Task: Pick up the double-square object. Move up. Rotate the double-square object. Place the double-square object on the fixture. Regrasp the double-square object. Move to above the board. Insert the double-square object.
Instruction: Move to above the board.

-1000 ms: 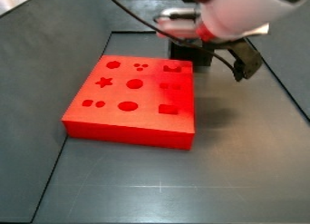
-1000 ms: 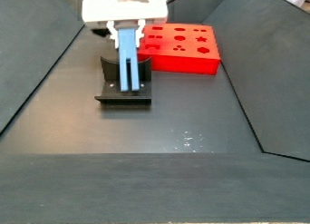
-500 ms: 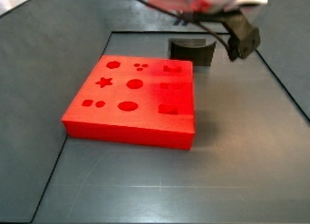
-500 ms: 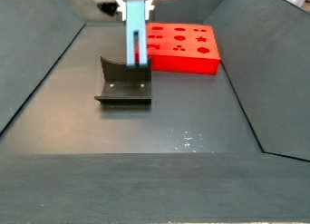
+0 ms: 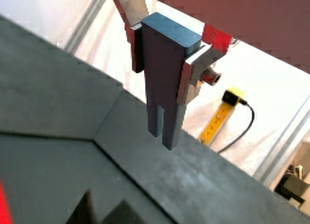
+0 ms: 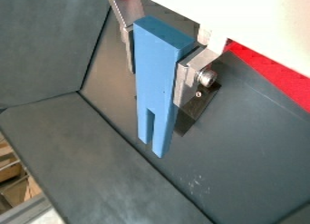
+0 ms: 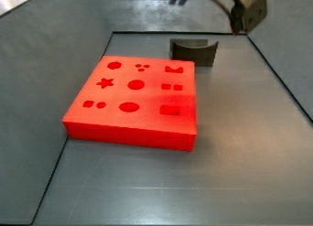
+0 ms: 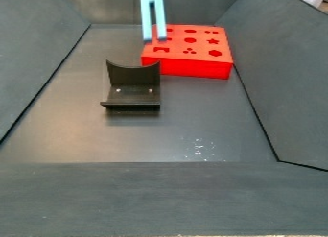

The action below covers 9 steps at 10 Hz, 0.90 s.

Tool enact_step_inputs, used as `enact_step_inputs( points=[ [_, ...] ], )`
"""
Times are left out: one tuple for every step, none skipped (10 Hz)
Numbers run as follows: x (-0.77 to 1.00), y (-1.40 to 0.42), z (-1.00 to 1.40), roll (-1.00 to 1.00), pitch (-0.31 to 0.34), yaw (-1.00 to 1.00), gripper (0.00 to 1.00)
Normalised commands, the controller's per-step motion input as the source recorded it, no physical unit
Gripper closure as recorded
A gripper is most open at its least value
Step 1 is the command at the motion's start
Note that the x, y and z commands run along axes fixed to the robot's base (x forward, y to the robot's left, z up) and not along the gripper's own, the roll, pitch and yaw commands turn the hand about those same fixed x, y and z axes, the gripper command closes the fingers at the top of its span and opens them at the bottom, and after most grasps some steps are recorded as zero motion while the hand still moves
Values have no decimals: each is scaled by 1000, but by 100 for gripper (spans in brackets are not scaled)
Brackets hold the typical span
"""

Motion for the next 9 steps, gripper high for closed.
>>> enact_step_inputs(
  points=[
    [-137,-18,1000,-51,16,126,100],
    [-93,-12,775,-46,-15,101,100],
    [-63,-7,603,-44,-30,79,100],
    [-45,-8,430,-45,-33,55,100],
    [-30,-6,254,-44,-28,30,100],
    [-343,-1000,374,-1000,-49,-47,100],
    [-338,-1000,366,-1000,-50,-50,100],
    [-371,-1000,404,-1000,-54,-57,100],
    [-371,-1000,393,-1000,-55,-59,100]
  ],
)
